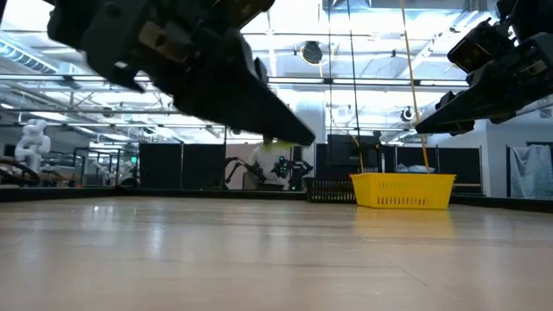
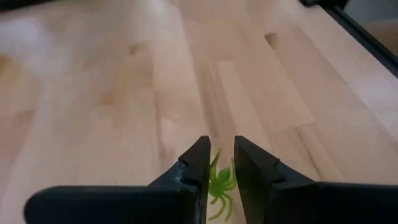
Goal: Sort Halloween decoration
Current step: Put the green spider toy into the black basket
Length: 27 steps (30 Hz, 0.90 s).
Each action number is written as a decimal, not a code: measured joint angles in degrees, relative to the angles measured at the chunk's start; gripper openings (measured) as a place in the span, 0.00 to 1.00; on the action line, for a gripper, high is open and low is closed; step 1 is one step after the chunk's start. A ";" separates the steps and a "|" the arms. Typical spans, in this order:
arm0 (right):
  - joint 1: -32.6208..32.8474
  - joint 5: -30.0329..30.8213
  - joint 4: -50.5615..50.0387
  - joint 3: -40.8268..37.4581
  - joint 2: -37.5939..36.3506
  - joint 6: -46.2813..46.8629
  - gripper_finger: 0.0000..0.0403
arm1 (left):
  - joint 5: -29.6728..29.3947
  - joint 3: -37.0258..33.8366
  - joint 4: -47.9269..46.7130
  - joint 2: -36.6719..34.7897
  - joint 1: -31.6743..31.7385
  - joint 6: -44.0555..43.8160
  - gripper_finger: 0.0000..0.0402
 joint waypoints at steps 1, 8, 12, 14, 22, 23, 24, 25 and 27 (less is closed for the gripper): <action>-0.01 0.00 0.00 0.00 0.00 0.00 0.46 | -0.31 0.00 -0.11 -0.53 0.18 0.21 0.16; -0.01 0.00 0.00 0.00 0.00 -0.02 0.46 | -1.06 0.04 0.05 -5.88 1.71 4.66 0.16; 0.00 0.00 0.00 0.00 0.00 0.00 0.46 | -1.05 0.04 0.02 -10.83 2.42 7.70 0.16; 0.01 0.00 0.00 0.00 -0.02 0.00 0.46 | -1.05 0.04 0.20 -13.33 2.77 9.86 0.16; 0.00 -0.02 0.01 0.00 -0.01 0.00 0.46 | -1.02 -1.22 0.39 -21.42 4.87 13.17 0.16; 0.01 -0.02 0.01 0.00 0.00 0.01 0.46 | -1.02 -1.90 0.35 -22.45 5.08 13.14 0.16; 0.01 -0.02 0.05 0.00 -0.02 0.00 0.46 | -1.02 -2.51 0.07 -23.30 5.29 13.03 0.16; 0.01 -0.04 0.06 0.00 -0.02 0.00 0.46 | -0.86 -2.83 0.19 -23.77 5.59 12.85 0.16; 0.01 -0.03 0.06 -0.02 -0.02 0.01 0.46 | -0.05 -4.13 1.44 -24.76 5.83 11.97 0.16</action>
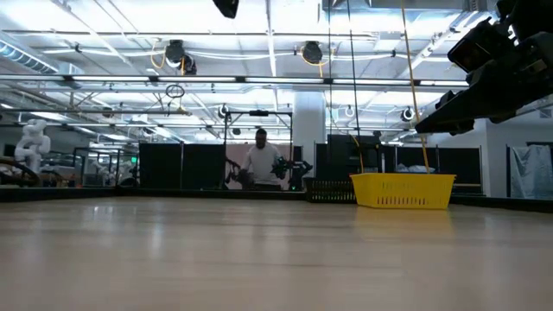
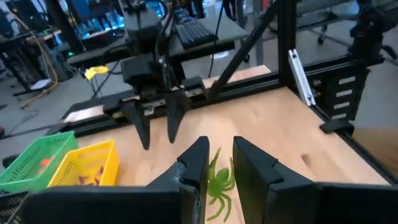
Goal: Sort Halloween decoration
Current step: Put the green spider toy into the black basket
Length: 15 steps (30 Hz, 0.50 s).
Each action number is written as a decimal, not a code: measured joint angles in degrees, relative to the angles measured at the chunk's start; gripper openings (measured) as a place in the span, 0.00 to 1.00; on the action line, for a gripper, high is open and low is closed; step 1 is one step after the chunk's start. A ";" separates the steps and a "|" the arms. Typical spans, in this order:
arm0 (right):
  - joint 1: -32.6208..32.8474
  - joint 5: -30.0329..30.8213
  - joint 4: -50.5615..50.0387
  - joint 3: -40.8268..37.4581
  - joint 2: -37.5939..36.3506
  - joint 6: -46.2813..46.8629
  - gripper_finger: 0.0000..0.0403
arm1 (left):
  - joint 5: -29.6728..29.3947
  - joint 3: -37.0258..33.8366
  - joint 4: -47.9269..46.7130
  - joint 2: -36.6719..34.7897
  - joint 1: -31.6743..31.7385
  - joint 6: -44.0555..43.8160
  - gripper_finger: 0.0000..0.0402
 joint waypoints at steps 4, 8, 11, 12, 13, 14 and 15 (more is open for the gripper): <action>0.00 0.00 0.27 0.00 0.00 -0.01 0.46 | 2.34 -4.18 8.46 -0.59 0.02 -0.54 0.16; 0.00 0.00 0.42 0.00 0.00 0.23 0.46 | 3.52 -9.44 19.88 -0.50 -0.47 -0.42 0.16; 0.00 -0.01 0.80 0.00 0.00 0.44 0.46 | 3.69 -13.56 29.95 -0.45 -0.31 -0.01 0.16; 0.00 0.00 1.39 0.00 0.00 0.49 0.46 | 3.69 -14.95 33.51 -0.39 -0.30 0.21 0.16; 0.00 0.03 1.98 0.00 0.00 0.47 0.46 | 3.69 -16.26 36.89 -0.39 -0.27 0.57 0.16; 0.00 0.03 2.89 0.00 0.00 0.34 0.46 | 3.67 -17.36 40.14 -0.39 -0.20 0.99 0.16; 0.00 0.03 4.09 0.00 0.00 -0.01 0.46 | 3.69 -18.40 43.31 -0.39 -0.09 1.04 0.16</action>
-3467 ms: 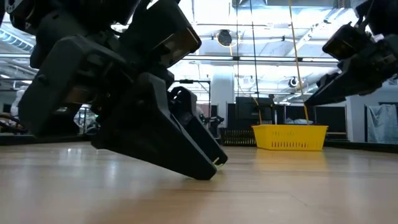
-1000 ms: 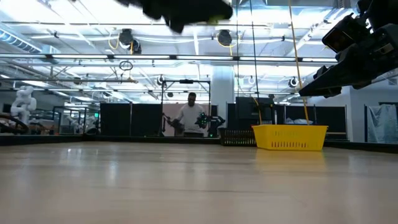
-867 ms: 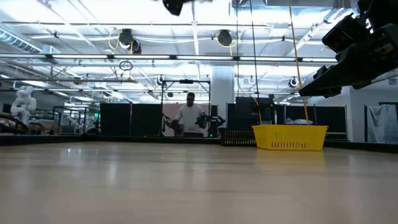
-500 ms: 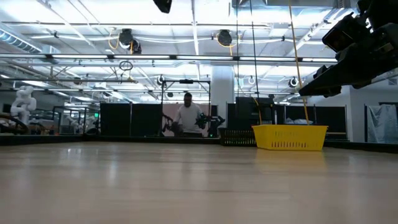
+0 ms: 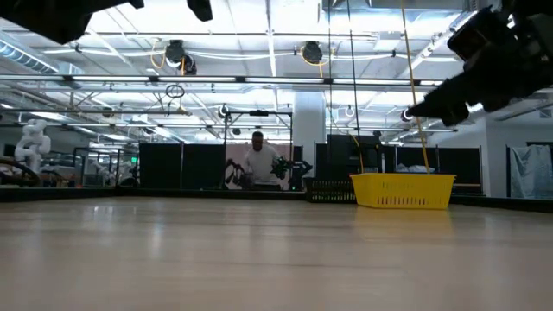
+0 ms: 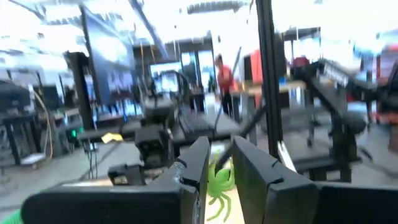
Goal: Sort Halloween decoration
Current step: Put the green spider toy into the black basket
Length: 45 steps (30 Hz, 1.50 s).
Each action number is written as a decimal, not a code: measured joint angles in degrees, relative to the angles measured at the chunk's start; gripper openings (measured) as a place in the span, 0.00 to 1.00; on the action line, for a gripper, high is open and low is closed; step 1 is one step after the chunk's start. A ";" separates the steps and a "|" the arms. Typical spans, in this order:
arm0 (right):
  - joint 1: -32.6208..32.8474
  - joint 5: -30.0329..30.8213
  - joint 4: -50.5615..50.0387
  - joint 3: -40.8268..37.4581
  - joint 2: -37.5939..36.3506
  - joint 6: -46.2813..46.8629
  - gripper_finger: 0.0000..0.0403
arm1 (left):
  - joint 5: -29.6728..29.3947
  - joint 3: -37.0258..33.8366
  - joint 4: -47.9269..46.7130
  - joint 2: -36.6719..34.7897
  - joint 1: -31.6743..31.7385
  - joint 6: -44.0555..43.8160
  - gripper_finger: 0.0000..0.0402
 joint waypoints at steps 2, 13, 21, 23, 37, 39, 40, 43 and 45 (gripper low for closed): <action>0.00 0.02 2.61 0.00 0.00 -1.10 0.46 | 0.04 -1.67 4.52 0.00 0.31 0.00 0.16; -0.02 0.09 12.16 0.00 0.00 -7.53 0.46 | 0.74 -2.60 8.29 0.02 0.79 -3.62 0.16; -0.02 0.24 12.14 0.00 0.00 -8.92 0.46 | 1.05 -2.60 7.94 0.02 0.79 -4.15 0.16; -0.02 0.22 12.13 0.00 0.00 -9.02 0.46 | 1.05 -2.58 7.85 0.04 0.81 -3.45 0.16; -0.02 0.22 12.11 0.00 0.00 -9.68 0.46 | 0.33 -2.58 5.36 0.07 0.81 35.56 0.16; -0.02 0.24 12.11 0.00 0.02 -9.68 0.46 | 0.31 -2.58 5.37 0.07 0.81 39.58 0.16; -0.02 0.24 12.11 0.02 0.02 -9.68 0.46 | 0.28 -2.58 5.36 0.07 0.81 41.44 0.16; -0.02 0.22 12.11 0.02 0.00 -9.68 0.46 | 0.20 -2.58 5.37 0.07 0.81 44.83 0.16; -0.02 0.24 12.11 0.02 0.00 -9.68 0.46 | 0.20 -2.58 5.38 0.07 0.81 45.24 0.16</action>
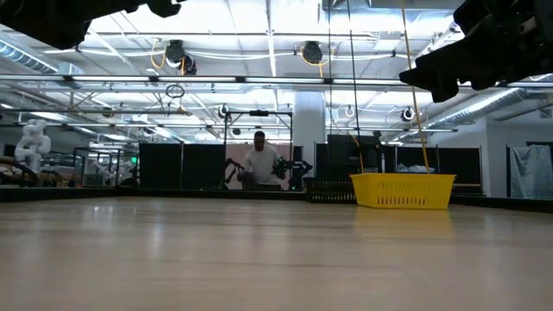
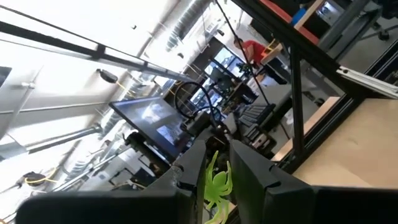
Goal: Sort Halloween decoration
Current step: Put the green spider toy into the black basket
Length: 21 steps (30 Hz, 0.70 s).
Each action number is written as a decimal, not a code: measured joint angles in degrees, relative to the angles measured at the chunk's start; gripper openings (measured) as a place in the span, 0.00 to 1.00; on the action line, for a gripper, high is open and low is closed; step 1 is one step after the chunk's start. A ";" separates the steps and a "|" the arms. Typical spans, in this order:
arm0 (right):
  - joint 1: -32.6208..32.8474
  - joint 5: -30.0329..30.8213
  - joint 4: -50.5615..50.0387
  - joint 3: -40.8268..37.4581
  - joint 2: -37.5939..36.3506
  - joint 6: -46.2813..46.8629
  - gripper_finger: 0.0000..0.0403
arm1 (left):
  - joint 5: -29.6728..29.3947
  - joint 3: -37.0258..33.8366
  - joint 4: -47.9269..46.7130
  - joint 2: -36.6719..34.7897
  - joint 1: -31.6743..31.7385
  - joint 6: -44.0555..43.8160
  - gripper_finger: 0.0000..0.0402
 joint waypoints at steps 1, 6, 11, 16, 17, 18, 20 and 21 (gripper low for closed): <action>0.00 -0.01 -0.02 0.00 0.00 0.00 0.46 | -0.02 0.00 0.00 0.00 0.00 -0.22 0.16; 0.00 -0.02 -0.04 0.00 0.00 0.00 0.46 | -0.04 0.00 -0.86 0.00 0.00 -0.22 0.16; 0.00 0.00 -0.02 0.00 0.01 0.02 0.46 | -0.48 0.02 -4.13 0.00 -0.04 -1.51 0.16; 0.00 -0.02 -0.03 0.02 0.00 0.02 0.46 | -0.48 0.02 -6.94 0.00 -0.09 -13.70 0.16; 0.00 -0.02 -0.02 0.02 0.00 0.02 0.46 | -0.48 0.02 -7.09 0.00 -0.09 -17.78 0.16; 0.00 -0.02 -0.02 0.02 0.00 0.02 0.46 | -0.48 0.02 -7.12 0.00 -0.09 -22.01 0.16; 0.00 -0.02 -0.02 0.02 0.02 0.02 0.46 | -0.48 0.02 -7.10 0.00 -0.09 -29.90 0.16; 0.00 -0.02 -0.02 0.02 0.01 0.02 0.46 | -0.48 0.02 -7.10 0.00 -0.09 -33.34 0.16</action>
